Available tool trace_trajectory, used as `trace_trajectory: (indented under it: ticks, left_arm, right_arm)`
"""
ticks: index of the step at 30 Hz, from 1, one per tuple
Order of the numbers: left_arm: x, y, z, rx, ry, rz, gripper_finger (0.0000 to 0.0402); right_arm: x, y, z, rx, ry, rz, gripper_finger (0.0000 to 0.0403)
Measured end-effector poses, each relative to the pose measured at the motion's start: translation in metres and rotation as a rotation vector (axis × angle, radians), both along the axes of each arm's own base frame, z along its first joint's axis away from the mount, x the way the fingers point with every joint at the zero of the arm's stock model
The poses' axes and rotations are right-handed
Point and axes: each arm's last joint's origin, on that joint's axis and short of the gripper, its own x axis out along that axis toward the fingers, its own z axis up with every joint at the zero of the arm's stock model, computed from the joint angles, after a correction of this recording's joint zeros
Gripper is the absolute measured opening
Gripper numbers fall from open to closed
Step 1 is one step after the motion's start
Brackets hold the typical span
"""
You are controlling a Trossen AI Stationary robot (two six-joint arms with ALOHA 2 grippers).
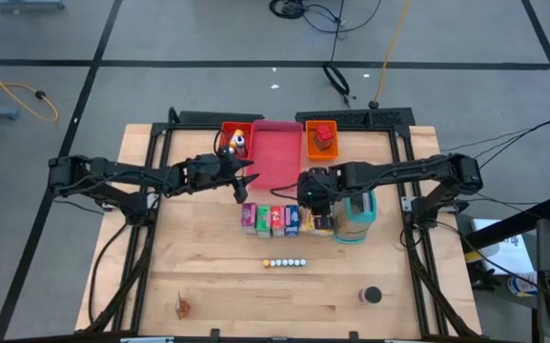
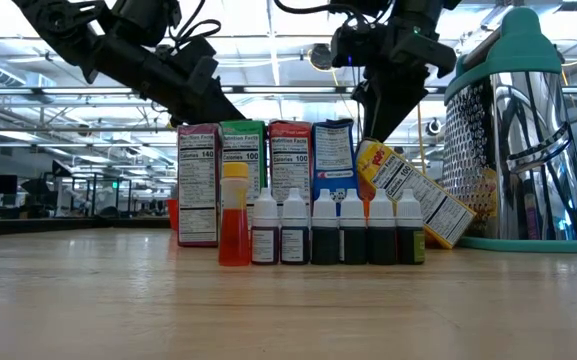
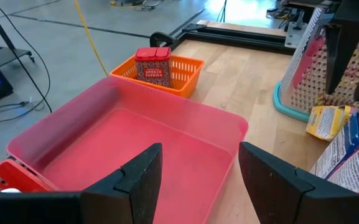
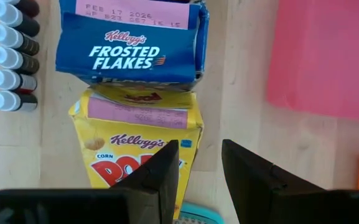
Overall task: Pick & Place Kitchen Items
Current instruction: Put the yellow cereal box into the pink bin
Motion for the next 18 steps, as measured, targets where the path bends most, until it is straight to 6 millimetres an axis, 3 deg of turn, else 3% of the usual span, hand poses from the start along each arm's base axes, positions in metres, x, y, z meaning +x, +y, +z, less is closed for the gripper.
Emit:
trace_trajectory:
  ticks: [13,18]
  left_arm:
    - [-0.0003,-0.0001,-0.0009,0.004,0.013,-0.003,0.0214]
    - [-0.0008,-0.0002,-0.0021,-0.002,0.025,-0.002,0.0214]
  right_arm:
    - [0.0009,-0.0005,0.0003,-0.013,-0.01,-0.011,0.0115]
    - [-0.0018,-0.0007,-0.0009,-0.018,0.019,-0.031,0.014]
